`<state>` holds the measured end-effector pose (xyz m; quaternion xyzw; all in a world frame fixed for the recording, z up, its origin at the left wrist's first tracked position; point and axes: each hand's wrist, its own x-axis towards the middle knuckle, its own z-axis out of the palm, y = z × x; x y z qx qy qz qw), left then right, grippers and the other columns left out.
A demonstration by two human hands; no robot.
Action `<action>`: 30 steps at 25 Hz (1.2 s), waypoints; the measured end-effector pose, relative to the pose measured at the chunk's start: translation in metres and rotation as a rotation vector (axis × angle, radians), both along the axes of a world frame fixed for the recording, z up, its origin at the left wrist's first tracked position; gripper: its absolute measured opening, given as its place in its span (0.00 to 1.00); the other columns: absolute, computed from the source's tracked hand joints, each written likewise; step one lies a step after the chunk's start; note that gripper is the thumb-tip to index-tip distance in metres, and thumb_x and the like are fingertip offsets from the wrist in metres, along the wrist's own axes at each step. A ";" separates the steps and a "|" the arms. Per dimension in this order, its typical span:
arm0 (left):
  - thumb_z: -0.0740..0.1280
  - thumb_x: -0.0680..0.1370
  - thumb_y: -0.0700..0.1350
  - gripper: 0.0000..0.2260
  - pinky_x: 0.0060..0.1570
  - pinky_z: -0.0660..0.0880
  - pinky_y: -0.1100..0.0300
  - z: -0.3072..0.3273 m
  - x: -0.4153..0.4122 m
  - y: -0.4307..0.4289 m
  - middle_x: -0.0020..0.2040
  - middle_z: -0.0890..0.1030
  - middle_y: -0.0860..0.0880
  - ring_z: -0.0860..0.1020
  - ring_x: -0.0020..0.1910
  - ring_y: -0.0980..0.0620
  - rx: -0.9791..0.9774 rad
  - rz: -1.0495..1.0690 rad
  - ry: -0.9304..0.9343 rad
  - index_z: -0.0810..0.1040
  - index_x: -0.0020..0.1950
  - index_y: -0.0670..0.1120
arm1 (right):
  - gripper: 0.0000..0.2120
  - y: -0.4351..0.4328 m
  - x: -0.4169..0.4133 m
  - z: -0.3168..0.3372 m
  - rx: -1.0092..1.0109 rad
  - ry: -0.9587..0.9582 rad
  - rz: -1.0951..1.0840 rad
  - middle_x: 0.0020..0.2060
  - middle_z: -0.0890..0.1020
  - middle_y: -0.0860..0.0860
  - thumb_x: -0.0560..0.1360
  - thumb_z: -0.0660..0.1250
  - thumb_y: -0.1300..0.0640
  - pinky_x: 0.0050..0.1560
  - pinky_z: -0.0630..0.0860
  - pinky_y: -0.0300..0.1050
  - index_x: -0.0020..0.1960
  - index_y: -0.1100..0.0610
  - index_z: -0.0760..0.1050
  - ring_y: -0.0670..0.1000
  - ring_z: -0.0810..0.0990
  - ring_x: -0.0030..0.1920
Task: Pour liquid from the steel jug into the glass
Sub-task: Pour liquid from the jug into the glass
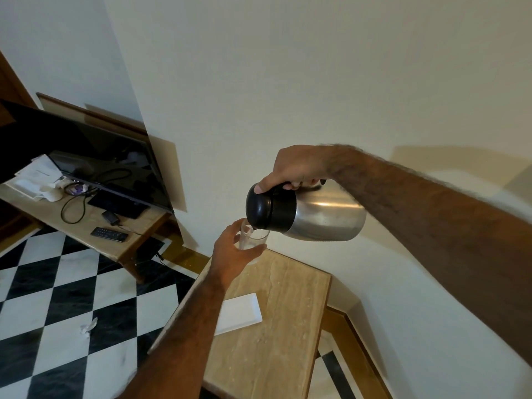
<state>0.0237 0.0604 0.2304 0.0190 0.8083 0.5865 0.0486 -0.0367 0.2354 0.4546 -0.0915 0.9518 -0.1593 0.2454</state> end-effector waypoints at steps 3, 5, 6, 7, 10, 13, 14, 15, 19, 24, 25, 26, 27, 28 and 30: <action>0.78 0.71 0.53 0.29 0.56 0.73 0.59 -0.003 0.000 0.000 0.64 0.75 0.58 0.75 0.59 0.55 -0.011 -0.004 0.010 0.71 0.69 0.57 | 0.26 -0.003 -0.004 0.001 0.036 -0.015 0.014 0.21 0.72 0.45 0.74 0.73 0.33 0.27 0.64 0.39 0.30 0.53 0.75 0.45 0.66 0.19; 0.78 0.71 0.54 0.29 0.56 0.73 0.61 -0.007 -0.001 -0.001 0.66 0.77 0.56 0.76 0.59 0.55 -0.017 -0.009 0.027 0.71 0.69 0.57 | 0.26 -0.003 -0.006 0.002 0.040 -0.025 0.014 0.21 0.72 0.46 0.74 0.74 0.34 0.27 0.64 0.39 0.30 0.53 0.75 0.45 0.66 0.19; 0.78 0.71 0.54 0.29 0.56 0.73 0.61 -0.008 -0.001 -0.001 0.67 0.77 0.55 0.76 0.59 0.54 -0.020 -0.006 0.029 0.71 0.69 0.57 | 0.26 -0.003 -0.007 0.002 0.038 -0.029 0.011 0.21 0.72 0.46 0.74 0.74 0.34 0.27 0.64 0.39 0.30 0.53 0.75 0.45 0.66 0.19; 0.78 0.70 0.54 0.30 0.56 0.73 0.61 -0.009 0.000 -0.002 0.68 0.77 0.55 0.76 0.59 0.55 -0.023 -0.001 0.024 0.71 0.69 0.57 | 0.26 -0.002 -0.007 0.001 0.034 -0.035 0.007 0.21 0.72 0.46 0.73 0.74 0.34 0.27 0.64 0.39 0.30 0.53 0.75 0.46 0.65 0.19; 0.78 0.70 0.55 0.30 0.56 0.73 0.60 -0.009 0.000 -0.001 0.67 0.76 0.57 0.75 0.60 0.55 -0.019 0.003 0.007 0.71 0.69 0.59 | 0.27 -0.002 -0.008 -0.001 0.027 -0.038 0.002 0.21 0.71 0.46 0.73 0.74 0.34 0.27 0.63 0.40 0.29 0.53 0.74 0.46 0.65 0.20; 0.78 0.70 0.55 0.29 0.57 0.75 0.59 -0.010 -0.001 -0.002 0.65 0.75 0.59 0.75 0.60 0.55 -0.015 0.000 0.008 0.71 0.68 0.59 | 0.27 -0.003 -0.009 0.000 0.030 -0.024 0.004 0.21 0.71 0.46 0.73 0.74 0.33 0.26 0.63 0.39 0.29 0.53 0.74 0.46 0.65 0.19; 0.78 0.70 0.55 0.29 0.58 0.76 0.58 -0.011 -0.001 -0.003 0.66 0.76 0.58 0.76 0.60 0.55 -0.016 0.003 0.011 0.72 0.68 0.58 | 0.27 -0.003 -0.009 0.001 0.031 -0.024 0.007 0.21 0.71 0.46 0.73 0.74 0.33 0.26 0.63 0.39 0.29 0.53 0.74 0.46 0.65 0.19; 0.78 0.70 0.55 0.29 0.59 0.76 0.57 -0.012 -0.002 -0.003 0.66 0.76 0.57 0.76 0.60 0.54 -0.019 0.004 0.015 0.72 0.69 0.57 | 0.27 -0.003 -0.010 0.001 0.034 -0.024 0.009 0.21 0.71 0.46 0.73 0.74 0.33 0.26 0.63 0.38 0.29 0.53 0.74 0.46 0.65 0.19; 0.78 0.70 0.54 0.29 0.55 0.73 0.62 -0.012 0.000 -0.003 0.64 0.75 0.60 0.75 0.60 0.55 -0.013 0.006 0.019 0.72 0.69 0.57 | 0.27 -0.006 -0.009 0.003 0.054 -0.023 0.021 0.21 0.72 0.46 0.73 0.74 0.33 0.26 0.64 0.38 0.30 0.53 0.74 0.45 0.65 0.19; 0.78 0.70 0.54 0.30 0.57 0.75 0.58 -0.013 0.002 -0.003 0.66 0.75 0.58 0.75 0.60 0.55 -0.014 0.005 0.019 0.72 0.70 0.56 | 0.26 -0.008 -0.007 0.006 0.066 -0.027 0.034 0.20 0.71 0.45 0.74 0.74 0.34 0.24 0.64 0.37 0.31 0.54 0.74 0.44 0.65 0.18; 0.78 0.70 0.54 0.30 0.57 0.74 0.59 -0.013 0.003 -0.003 0.65 0.76 0.58 0.75 0.60 0.55 -0.013 0.009 0.019 0.72 0.70 0.56 | 0.26 -0.009 -0.007 0.006 0.069 -0.031 0.037 0.20 0.71 0.45 0.74 0.74 0.34 0.25 0.64 0.38 0.31 0.54 0.74 0.44 0.65 0.18; 0.78 0.70 0.54 0.30 0.56 0.74 0.59 -0.012 0.003 -0.003 0.65 0.76 0.58 0.75 0.59 0.55 -0.010 0.013 0.022 0.72 0.70 0.56 | 0.26 -0.010 -0.007 0.007 0.073 -0.034 0.041 0.20 0.72 0.45 0.74 0.74 0.34 0.25 0.64 0.38 0.31 0.54 0.74 0.45 0.65 0.18; 0.79 0.70 0.54 0.30 0.56 0.74 0.60 -0.011 0.004 -0.002 0.64 0.76 0.58 0.76 0.59 0.55 -0.006 0.016 0.024 0.72 0.69 0.56 | 0.26 -0.010 -0.006 0.007 0.079 -0.035 0.046 0.21 0.72 0.46 0.73 0.74 0.33 0.27 0.64 0.39 0.31 0.53 0.74 0.45 0.66 0.18; 0.79 0.70 0.54 0.30 0.55 0.74 0.61 -0.011 0.005 -0.002 0.64 0.76 0.59 0.76 0.59 0.55 0.000 0.019 0.023 0.72 0.69 0.56 | 0.27 -0.011 -0.006 0.008 0.084 -0.032 0.051 0.21 0.72 0.46 0.73 0.74 0.33 0.28 0.65 0.39 0.31 0.53 0.74 0.45 0.66 0.18; 0.79 0.70 0.53 0.28 0.53 0.73 0.63 -0.009 0.006 -0.001 0.63 0.75 0.59 0.76 0.59 0.55 0.010 0.020 0.015 0.72 0.68 0.58 | 0.27 -0.012 -0.006 0.010 0.092 -0.024 0.055 0.21 0.72 0.46 0.73 0.74 0.32 0.29 0.65 0.40 0.30 0.53 0.74 0.45 0.67 0.19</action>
